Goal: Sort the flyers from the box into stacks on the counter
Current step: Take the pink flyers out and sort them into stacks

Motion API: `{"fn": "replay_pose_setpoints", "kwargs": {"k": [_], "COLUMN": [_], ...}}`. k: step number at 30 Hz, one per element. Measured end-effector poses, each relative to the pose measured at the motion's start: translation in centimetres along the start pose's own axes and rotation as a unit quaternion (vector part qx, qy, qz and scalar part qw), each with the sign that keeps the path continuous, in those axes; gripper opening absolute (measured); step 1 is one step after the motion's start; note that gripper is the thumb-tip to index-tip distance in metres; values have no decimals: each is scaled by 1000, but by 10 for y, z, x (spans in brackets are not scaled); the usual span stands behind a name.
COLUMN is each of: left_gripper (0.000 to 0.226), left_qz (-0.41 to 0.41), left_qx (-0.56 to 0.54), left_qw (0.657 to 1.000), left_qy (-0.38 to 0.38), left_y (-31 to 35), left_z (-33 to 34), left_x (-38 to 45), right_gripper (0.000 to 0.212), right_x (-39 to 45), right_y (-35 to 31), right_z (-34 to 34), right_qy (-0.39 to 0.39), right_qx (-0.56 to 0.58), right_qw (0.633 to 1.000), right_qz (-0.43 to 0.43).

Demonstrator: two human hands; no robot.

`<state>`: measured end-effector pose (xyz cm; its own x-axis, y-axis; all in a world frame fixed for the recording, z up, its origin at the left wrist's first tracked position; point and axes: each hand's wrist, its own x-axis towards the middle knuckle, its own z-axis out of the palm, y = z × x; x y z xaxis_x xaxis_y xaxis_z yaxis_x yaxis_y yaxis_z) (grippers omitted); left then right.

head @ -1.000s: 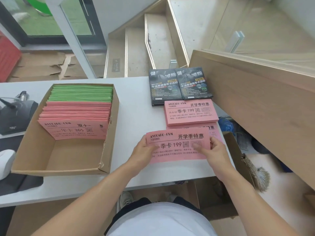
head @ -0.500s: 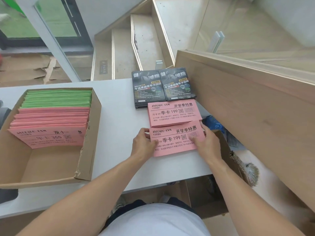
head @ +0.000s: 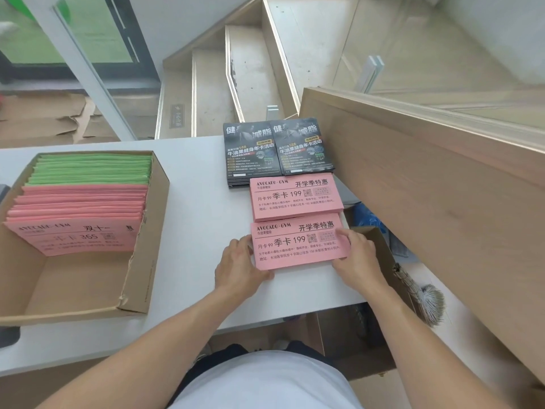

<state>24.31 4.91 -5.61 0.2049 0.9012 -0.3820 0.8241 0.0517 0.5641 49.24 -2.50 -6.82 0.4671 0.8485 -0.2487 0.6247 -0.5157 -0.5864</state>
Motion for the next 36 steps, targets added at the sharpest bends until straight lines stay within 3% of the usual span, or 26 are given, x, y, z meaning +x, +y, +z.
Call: {"fn": "replay_pose_setpoints", "kwargs": {"k": [10,28,36], "left_gripper": [58,63,67], "left_qz": [22,5,16], "left_qx": [15,-40,-48], "left_qw": [999,999,999], "left_qy": [22,30,11], "left_y": [10,8,3], "left_z": [10,13,12], "left_x": [1,2,-2], "right_gripper": [51,57,62], "right_x": [6,6,-12], "right_y": [1,0,-16], "right_z": [-6,-15,-11], "right_qy": [34,7,11], "right_qx": [25,51,-134], "right_qw": [999,999,990], "right_qz": [15,18,-47]}}
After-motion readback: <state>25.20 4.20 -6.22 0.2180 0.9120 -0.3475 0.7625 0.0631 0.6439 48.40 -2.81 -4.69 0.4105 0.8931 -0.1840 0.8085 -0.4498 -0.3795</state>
